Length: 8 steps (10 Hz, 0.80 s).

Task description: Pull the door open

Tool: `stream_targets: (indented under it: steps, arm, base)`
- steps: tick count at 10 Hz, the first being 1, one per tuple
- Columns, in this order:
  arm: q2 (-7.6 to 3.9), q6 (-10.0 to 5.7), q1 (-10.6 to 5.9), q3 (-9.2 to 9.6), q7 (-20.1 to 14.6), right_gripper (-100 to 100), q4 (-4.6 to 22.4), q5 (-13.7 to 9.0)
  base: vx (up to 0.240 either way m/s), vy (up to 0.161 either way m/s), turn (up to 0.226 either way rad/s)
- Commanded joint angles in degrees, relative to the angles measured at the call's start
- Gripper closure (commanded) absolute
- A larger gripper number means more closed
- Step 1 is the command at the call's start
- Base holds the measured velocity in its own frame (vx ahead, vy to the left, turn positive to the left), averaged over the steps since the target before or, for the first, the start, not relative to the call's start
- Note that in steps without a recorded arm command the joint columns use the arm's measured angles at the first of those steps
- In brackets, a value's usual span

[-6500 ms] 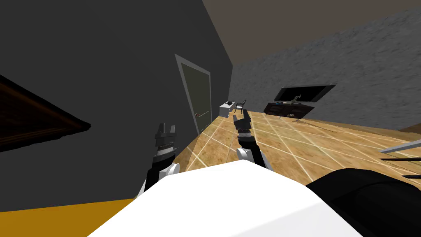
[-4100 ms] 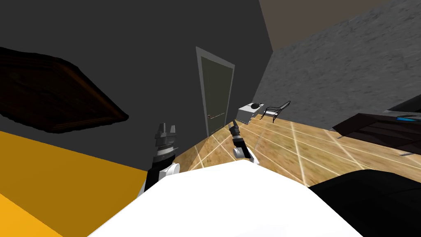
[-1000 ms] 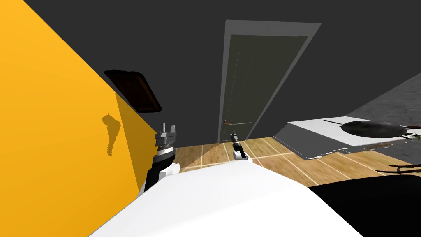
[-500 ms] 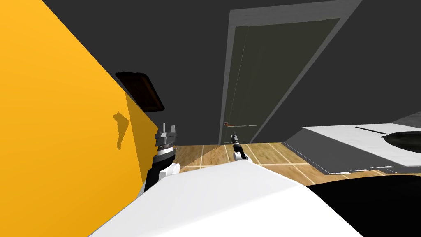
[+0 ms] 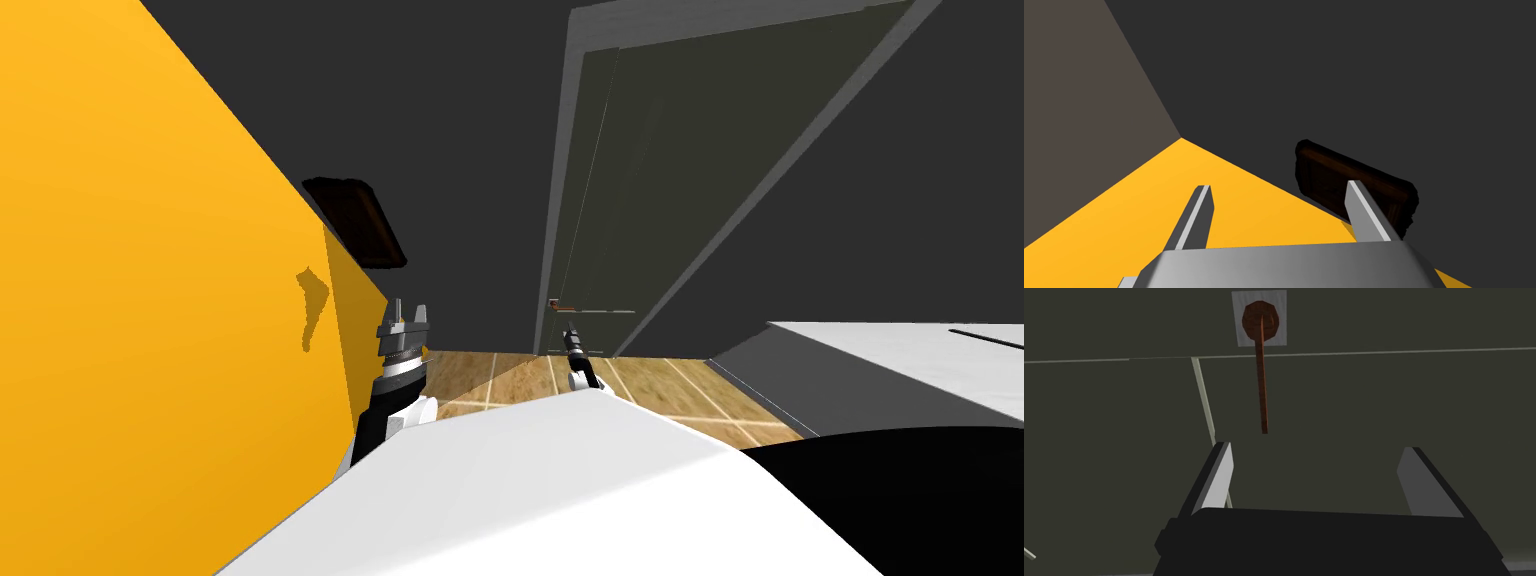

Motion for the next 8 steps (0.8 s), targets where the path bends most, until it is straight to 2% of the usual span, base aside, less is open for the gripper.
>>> stream_targets:
  steps: [1,8]
  arm:
    - [-0.09,-0.63,-0.72,-0.14,0.16,-100,2.01,-0.29]
    - [-0.36,-2.62,-3.18,-0.87,1.08,-100,9.84,-1.82]
  base:
    - [0.020,-0.063,0.105]
    - [0.029,-0.085,0.130]
